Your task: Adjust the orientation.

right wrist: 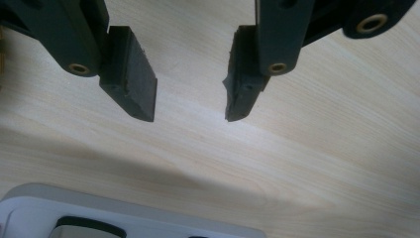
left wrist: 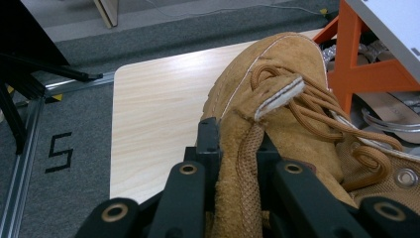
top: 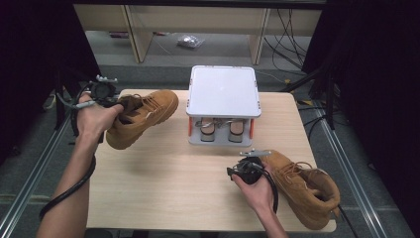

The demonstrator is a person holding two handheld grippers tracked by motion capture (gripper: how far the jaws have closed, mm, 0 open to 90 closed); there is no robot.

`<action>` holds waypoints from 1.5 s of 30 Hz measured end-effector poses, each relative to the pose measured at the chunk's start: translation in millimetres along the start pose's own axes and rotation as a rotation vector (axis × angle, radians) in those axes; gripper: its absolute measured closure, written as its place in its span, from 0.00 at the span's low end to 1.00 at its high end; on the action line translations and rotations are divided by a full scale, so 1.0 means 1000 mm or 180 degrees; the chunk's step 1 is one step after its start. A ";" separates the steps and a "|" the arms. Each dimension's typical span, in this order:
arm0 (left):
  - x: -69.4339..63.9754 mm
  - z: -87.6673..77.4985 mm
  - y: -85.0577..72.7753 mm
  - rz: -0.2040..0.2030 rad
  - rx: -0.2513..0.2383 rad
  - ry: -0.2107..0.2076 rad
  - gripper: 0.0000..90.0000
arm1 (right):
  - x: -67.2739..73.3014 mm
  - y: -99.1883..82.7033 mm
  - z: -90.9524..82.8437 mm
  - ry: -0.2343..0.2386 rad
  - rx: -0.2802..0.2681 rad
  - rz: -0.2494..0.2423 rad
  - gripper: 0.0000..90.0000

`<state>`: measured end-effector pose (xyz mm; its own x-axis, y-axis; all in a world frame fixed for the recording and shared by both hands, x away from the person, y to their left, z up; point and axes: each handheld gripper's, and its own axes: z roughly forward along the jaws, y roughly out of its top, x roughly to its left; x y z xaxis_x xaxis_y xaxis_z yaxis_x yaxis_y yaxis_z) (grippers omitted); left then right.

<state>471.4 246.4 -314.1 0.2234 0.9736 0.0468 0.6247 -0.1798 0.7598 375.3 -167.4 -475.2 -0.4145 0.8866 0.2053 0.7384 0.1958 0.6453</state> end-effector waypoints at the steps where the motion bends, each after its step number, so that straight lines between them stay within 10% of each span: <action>1: 0.000 0.000 0.001 0.0008 -0.0002 -0.0006 0.89 | -0.001 0.000 0.001 0.0014 -0.0038 -0.0027 0.62; 45: -0.007 -0.005 0.039 -0.0068 -0.0252 0.0041 0.89 | -0.003 -0.002 0.001 -0.0009 -0.0045 -0.0015 0.62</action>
<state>490.3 233.4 -281.4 0.2007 0.9789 0.0379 0.5681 -0.1478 0.8096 375.2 -169.9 -478.1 -0.4164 0.8869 0.2001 0.7289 0.1941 0.6566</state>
